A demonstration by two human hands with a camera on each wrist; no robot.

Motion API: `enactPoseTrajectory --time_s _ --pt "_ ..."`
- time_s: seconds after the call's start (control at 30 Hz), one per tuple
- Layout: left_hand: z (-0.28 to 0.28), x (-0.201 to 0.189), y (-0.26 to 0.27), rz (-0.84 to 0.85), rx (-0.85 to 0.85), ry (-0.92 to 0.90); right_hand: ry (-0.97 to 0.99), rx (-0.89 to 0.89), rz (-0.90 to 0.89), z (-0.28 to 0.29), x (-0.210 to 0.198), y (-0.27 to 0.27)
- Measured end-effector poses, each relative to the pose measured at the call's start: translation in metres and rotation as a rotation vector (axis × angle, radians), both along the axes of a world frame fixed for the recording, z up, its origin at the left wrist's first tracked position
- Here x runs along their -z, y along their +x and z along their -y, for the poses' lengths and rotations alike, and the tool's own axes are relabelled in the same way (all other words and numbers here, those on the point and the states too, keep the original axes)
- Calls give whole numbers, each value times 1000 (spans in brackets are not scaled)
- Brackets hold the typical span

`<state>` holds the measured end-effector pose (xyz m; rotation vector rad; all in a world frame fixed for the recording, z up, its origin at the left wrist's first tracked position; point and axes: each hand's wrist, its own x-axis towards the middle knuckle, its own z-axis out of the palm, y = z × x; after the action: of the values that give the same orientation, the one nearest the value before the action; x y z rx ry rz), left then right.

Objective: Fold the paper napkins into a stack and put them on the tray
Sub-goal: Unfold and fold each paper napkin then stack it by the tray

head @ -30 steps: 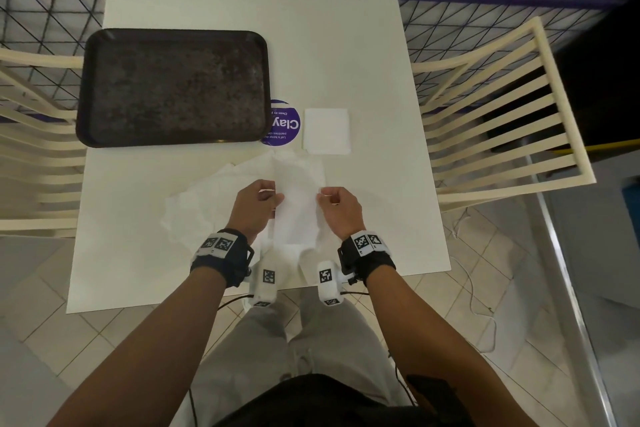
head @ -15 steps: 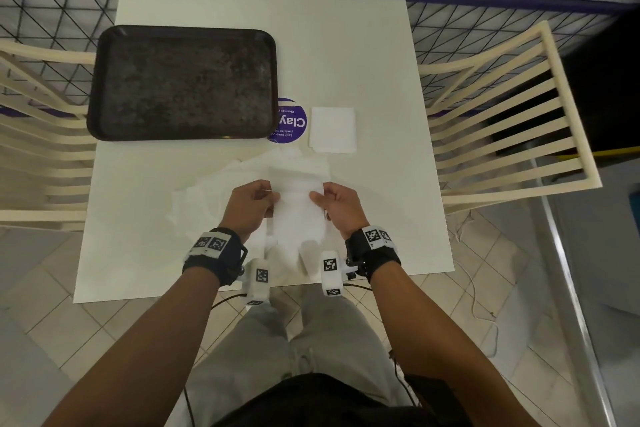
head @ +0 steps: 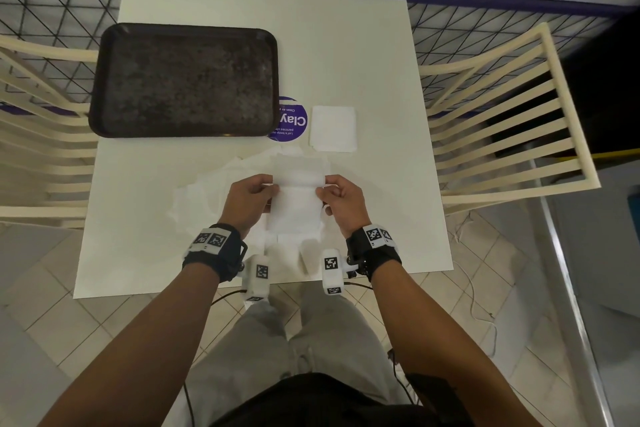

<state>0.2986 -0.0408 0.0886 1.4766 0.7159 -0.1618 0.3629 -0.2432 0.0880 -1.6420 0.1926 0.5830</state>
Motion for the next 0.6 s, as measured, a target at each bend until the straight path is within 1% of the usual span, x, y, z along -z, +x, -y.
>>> enactPoseTrajectory --time_s 0.1,0.2,0.27,0.33,0.5,0.6 --pt "4 -7 0 13 -42 -56 20 20 -19 -1 -2 -1" --pt "6 -11 0 17 -32 -49 12 40 -54 -3 -5 -1" --pt "5 -11 -1 8 -26 -45 58 87 -111 -3 -7 0" --pt "5 -12 -1 0 -38 -52 94 101 -133 -2 -9 1" --pt "6 -15 -2 10 -63 -62 -29 3 -21 2 -9 0" --pt "5 -9 -2 9 -86 -54 -37 -14 31 2 -5 -1"
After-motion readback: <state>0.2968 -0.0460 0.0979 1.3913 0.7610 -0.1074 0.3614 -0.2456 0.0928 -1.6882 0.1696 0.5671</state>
